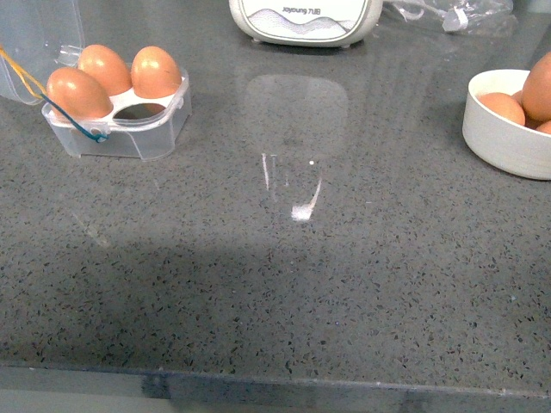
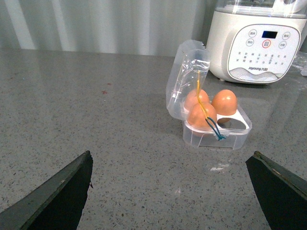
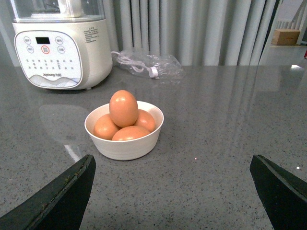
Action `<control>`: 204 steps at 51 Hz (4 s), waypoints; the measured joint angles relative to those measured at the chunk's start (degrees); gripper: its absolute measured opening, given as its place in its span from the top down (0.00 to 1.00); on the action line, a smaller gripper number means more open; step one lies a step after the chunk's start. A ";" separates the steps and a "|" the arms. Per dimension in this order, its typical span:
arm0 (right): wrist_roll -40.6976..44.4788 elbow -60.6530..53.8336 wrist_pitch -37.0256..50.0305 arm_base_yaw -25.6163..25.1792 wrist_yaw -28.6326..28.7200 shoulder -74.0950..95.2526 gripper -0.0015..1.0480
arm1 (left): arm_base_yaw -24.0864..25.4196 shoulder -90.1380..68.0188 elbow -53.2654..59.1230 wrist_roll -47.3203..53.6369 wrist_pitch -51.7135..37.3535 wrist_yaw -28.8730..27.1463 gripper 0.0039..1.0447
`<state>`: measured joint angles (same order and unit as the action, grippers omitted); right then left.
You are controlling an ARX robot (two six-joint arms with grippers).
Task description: Put egg into box
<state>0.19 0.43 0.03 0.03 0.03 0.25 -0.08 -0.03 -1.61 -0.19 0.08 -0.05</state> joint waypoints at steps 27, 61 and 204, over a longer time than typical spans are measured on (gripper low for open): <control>0.00 0.00 0.00 0.00 0.00 0.00 0.07 | 0.00 0.00 0.00 0.00 0.00 0.00 0.06; -9.44 4.61 4.55 8.81 -18.75 14.69 0.07 | 0.00 0.00 0.00 0.00 0.00 0.00 0.06; 5.60 34.62 38.36 4.20 10.78 90.29 0.59 | 0.00 0.00 0.00 0.00 0.00 0.00 0.06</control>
<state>5.78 35.05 38.39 4.23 10.81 90.54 -0.08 -0.03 -1.61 -0.19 0.08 -0.05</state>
